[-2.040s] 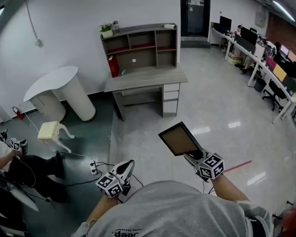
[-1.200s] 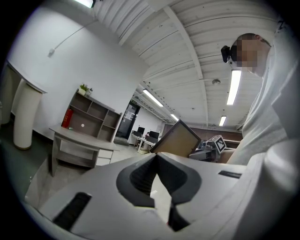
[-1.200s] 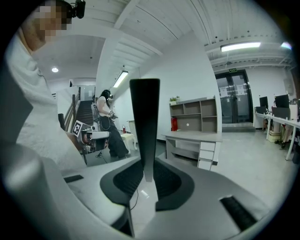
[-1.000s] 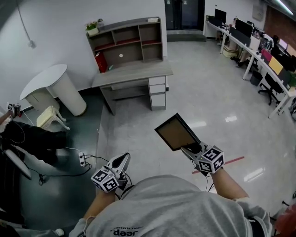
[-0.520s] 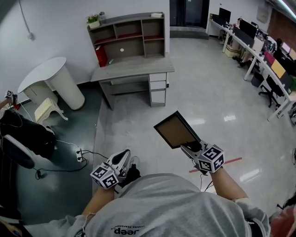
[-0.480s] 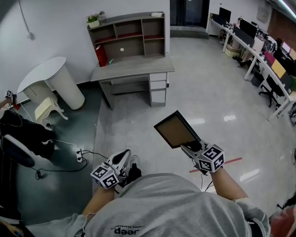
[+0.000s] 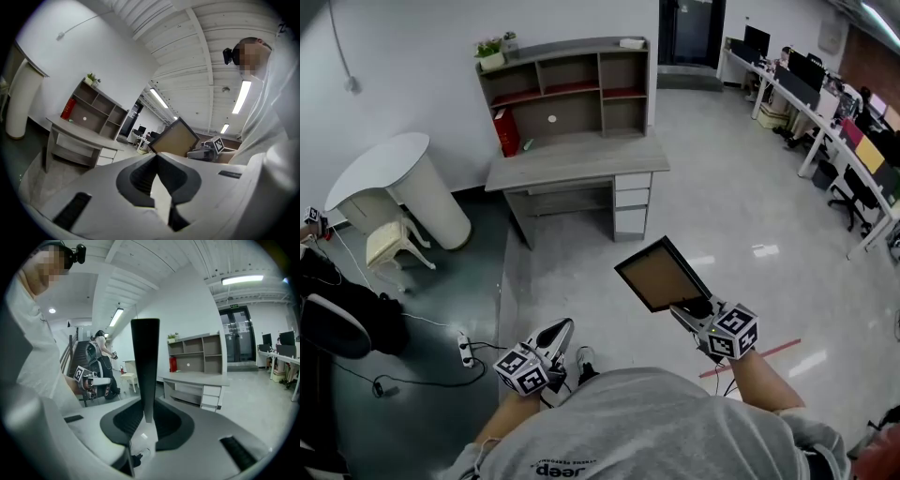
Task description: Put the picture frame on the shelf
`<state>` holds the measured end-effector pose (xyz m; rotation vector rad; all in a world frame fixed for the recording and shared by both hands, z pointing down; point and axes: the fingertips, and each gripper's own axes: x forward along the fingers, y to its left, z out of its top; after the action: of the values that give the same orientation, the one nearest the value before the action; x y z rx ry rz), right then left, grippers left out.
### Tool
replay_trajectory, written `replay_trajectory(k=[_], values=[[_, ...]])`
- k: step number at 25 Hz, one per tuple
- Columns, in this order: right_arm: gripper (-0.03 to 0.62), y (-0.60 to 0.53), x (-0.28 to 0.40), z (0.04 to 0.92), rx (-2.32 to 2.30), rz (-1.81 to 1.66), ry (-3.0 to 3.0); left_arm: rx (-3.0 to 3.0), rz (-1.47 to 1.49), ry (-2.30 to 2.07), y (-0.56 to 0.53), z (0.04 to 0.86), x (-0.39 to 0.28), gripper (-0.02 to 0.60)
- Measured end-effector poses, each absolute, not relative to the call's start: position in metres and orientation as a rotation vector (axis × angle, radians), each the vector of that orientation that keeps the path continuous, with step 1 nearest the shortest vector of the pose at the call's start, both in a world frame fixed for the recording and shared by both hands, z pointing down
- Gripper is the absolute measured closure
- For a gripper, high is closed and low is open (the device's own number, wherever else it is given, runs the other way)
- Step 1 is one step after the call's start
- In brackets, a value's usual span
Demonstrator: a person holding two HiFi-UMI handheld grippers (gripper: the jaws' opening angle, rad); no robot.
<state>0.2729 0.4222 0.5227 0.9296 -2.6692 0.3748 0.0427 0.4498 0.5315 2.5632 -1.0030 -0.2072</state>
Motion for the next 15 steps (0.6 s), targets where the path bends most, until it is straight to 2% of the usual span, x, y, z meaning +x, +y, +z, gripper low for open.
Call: replay_trajectory(k=[9, 15], values=[[0.519, 0.26, 0.157, 0.505, 0.984, 0.418, -2.72, 2.606, -0.177, -0.958, 0.293, 0.517, -0.07, 0.571], [0.519, 0.18, 0.098, 0.492, 0.957, 0.414, -2.734, 2.583, -0.213, -0.988, 0.227, 0.513, -0.135, 0.571]])
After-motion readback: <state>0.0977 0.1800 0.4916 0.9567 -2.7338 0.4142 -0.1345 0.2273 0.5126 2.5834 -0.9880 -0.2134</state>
